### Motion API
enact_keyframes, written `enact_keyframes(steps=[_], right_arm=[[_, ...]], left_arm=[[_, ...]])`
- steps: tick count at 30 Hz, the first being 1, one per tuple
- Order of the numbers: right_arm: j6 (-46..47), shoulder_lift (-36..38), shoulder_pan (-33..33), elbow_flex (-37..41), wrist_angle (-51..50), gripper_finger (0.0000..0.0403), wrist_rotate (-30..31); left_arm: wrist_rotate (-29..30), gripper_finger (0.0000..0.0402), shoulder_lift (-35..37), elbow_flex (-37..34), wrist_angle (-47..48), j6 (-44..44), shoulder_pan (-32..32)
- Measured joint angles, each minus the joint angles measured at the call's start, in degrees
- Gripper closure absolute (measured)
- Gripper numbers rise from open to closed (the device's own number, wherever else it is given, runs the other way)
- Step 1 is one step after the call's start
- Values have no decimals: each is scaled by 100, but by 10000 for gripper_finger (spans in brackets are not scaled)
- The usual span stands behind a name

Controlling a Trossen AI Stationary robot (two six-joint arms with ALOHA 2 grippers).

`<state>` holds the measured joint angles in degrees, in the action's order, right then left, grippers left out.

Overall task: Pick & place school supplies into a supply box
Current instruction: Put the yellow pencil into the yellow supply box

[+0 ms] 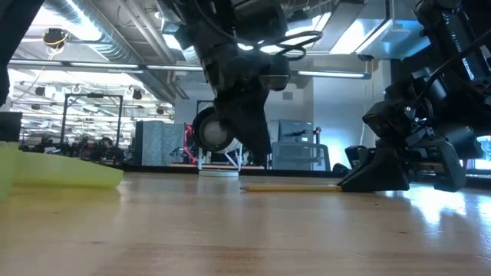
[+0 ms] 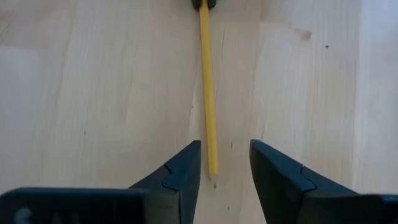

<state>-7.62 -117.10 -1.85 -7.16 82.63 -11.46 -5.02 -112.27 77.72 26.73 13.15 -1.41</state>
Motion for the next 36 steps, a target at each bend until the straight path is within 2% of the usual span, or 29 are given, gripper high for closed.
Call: enact_keyframes(steps=[26, 31, 36], right_arm=[[182, 50, -31, 13, 129, 378, -80], [273, 46, -31, 21, 232, 378, -131], [298, 43, -31, 31, 307, 378, -165]], left_arm=[[105, 260, 284, 6, 381, -101, 16], [461, 260, 469, 1, 885, -50, 110], [457, 259, 713, -67, 806, -194, 146]])
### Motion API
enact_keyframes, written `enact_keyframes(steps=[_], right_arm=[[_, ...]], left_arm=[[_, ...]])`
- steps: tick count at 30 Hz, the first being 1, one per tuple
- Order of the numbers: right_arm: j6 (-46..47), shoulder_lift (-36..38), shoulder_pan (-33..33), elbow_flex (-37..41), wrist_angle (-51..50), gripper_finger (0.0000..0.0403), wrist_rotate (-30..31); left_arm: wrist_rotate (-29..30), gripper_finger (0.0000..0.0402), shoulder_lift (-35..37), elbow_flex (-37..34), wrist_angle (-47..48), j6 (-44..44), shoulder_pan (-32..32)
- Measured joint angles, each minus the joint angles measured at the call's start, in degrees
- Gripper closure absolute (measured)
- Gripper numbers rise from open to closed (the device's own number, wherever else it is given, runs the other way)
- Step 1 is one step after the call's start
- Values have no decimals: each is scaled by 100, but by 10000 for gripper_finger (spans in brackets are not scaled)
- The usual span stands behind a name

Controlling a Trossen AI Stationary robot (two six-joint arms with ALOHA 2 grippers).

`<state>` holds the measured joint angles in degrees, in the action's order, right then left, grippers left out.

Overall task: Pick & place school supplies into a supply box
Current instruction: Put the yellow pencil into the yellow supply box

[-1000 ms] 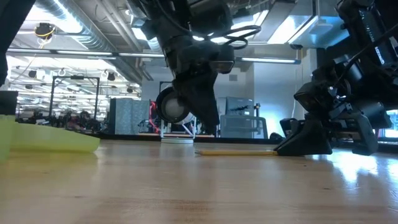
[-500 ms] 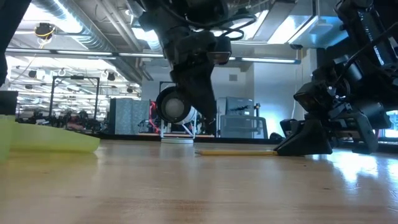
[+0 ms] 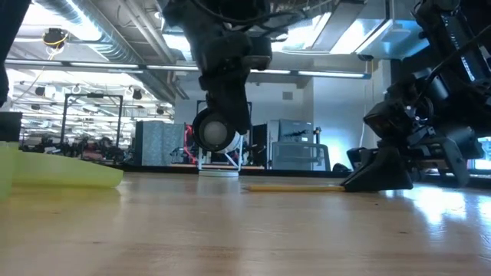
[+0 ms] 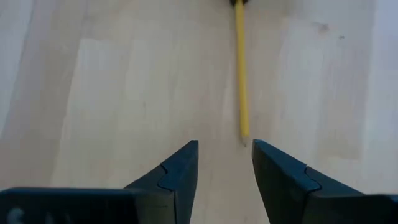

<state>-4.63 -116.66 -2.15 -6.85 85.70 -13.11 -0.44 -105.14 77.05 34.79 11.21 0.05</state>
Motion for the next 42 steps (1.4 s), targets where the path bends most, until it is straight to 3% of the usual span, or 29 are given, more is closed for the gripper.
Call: enact_keyframes(steps=[8, 18, 23, 29, 32, 35, 39, 42], right_arm=[[12, 56, -11, -31, 366, 378, -25], [608, 1041, -275, -244, 418, 378, 109], [513, 1677, -326, -511, 421, 378, 594], [141, 1948, -330, -1199, 406, 378, 709], [133, 1928, -326, -1701, 110, 378, 566], [88, 1829, -274, -2268, -457, 378, 563], [-214, 1676, -201, -3013, -1284, 378, 607], [-455, 1586, -159, -3424, -1665, 377, 734]], left_arm=[[73, 260, 725, -925, -776, 157, 52], [330, 260, 2638, -3164, -2843, 70, 193], [404, 263, 3585, -4465, -4584, 48, 195], [616, 264, 3959, -5796, -7550, 88, 195], [723, 265, 3932, -6085, -8396, -147, 195], [661, 258, 3929, -6148, -8646, -349, 195], [213, 228, 3930, -6146, -8824, -651, 194], [213, 199, 3930, -6143, -9036, -676, 195]])
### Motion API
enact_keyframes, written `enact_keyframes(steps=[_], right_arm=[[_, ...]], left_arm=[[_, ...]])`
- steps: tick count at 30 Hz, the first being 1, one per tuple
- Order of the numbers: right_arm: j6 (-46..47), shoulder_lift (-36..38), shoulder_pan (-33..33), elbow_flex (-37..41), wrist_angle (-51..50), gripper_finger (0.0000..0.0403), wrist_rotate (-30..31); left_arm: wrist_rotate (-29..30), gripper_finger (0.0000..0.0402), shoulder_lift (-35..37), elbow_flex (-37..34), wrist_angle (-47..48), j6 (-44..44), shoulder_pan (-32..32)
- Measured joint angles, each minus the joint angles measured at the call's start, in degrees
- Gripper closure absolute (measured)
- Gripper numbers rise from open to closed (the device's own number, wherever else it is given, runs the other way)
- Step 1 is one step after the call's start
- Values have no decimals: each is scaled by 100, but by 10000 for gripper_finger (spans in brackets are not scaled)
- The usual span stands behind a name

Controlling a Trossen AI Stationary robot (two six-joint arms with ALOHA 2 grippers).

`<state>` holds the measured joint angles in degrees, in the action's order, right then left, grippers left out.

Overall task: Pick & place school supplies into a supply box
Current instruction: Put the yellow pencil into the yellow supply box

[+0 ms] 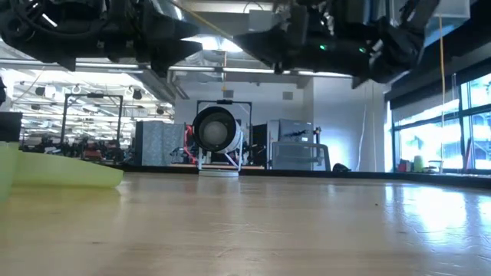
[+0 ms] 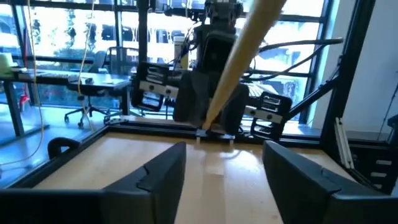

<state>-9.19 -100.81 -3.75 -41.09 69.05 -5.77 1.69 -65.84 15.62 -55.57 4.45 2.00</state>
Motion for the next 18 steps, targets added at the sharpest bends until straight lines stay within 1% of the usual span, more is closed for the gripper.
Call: enact_keyframes(steps=[4, 7, 9, 12, 14, 18], right_arm=[[-57, -31, 19, -295, -113, 375, 156], [-190, -34, 19, -359, -84, 377, 166], [-198, -36, 19, -387, 47, 377, 167], [-206, -36, 19, -459, 98, 377, 167], [-248, -38, 19, -550, 78, 377, 167], [-326, -37, 59, -749, 67, 377, 139]], left_arm=[[-15, 176, 24, 0, -9, -19, -2], [-12, 174, 22, 0, -14, -410, 0], [-15, 176, 20, -1, -279, -761, 0], [-17, 185, 22, 0, -1116, -1138, 0], [-9, 192, 24, 2, -1501, -1381, 4], [-85, 208, 22, 2, -1669, -1547, 107]])
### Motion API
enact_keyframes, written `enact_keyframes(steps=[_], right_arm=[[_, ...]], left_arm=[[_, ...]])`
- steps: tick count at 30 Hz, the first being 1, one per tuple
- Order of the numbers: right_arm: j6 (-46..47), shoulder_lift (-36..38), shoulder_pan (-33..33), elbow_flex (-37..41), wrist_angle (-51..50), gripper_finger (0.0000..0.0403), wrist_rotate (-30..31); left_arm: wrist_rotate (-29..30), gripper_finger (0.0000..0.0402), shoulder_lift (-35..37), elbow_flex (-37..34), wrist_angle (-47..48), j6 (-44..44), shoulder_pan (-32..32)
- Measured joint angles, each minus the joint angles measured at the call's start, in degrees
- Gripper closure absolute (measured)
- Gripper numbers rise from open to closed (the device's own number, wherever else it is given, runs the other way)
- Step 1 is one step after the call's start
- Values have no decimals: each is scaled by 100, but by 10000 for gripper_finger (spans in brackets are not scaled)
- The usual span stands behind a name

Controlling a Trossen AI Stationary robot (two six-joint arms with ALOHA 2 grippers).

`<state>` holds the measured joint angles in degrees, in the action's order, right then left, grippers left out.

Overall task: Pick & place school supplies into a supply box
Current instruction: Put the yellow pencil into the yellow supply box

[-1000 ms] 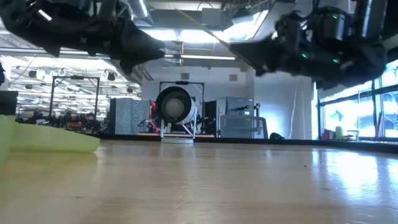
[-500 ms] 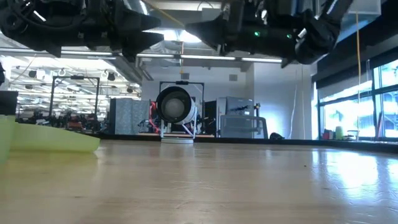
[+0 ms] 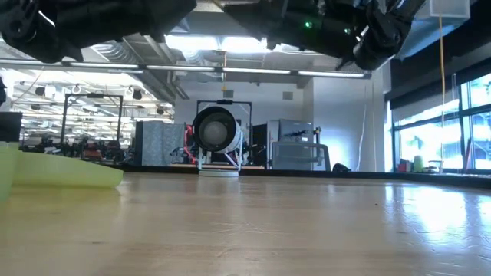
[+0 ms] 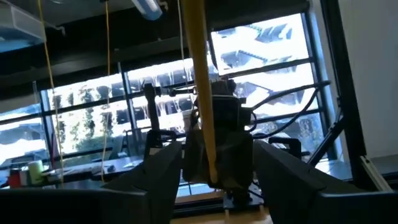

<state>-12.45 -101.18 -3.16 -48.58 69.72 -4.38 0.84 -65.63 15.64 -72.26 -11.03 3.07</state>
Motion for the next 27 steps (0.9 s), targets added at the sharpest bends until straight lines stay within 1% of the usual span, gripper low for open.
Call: enact_keyframes(steps=[5, 10, 15, 20, 25, 27], right_arm=[[-113, 1, 50, -241, -317, 377, -25], [-117, 1, 47, -321, -443, 377, -26], [-20, 1, 48, -321, -471, 377, -39], [-10, 1, 48, -321, -519, 377, -66], [-6, 1, 48, -321, -517, 376, -154], [-46, 1, 48, -321, -514, 369, -165]], left_arm=[[-499, 227, 0, 0, -172, 76, 96], [-596, 245, 0, 2, -662, 79, 96], [-667, 272, 0, 2, -775, 35, 95], [-684, 313, 0, 2, -945, -15, 83], [-680, 368, 0, 2, -999, -26, 81], [-684, 387, 0, 2, -998, -87, 81]])
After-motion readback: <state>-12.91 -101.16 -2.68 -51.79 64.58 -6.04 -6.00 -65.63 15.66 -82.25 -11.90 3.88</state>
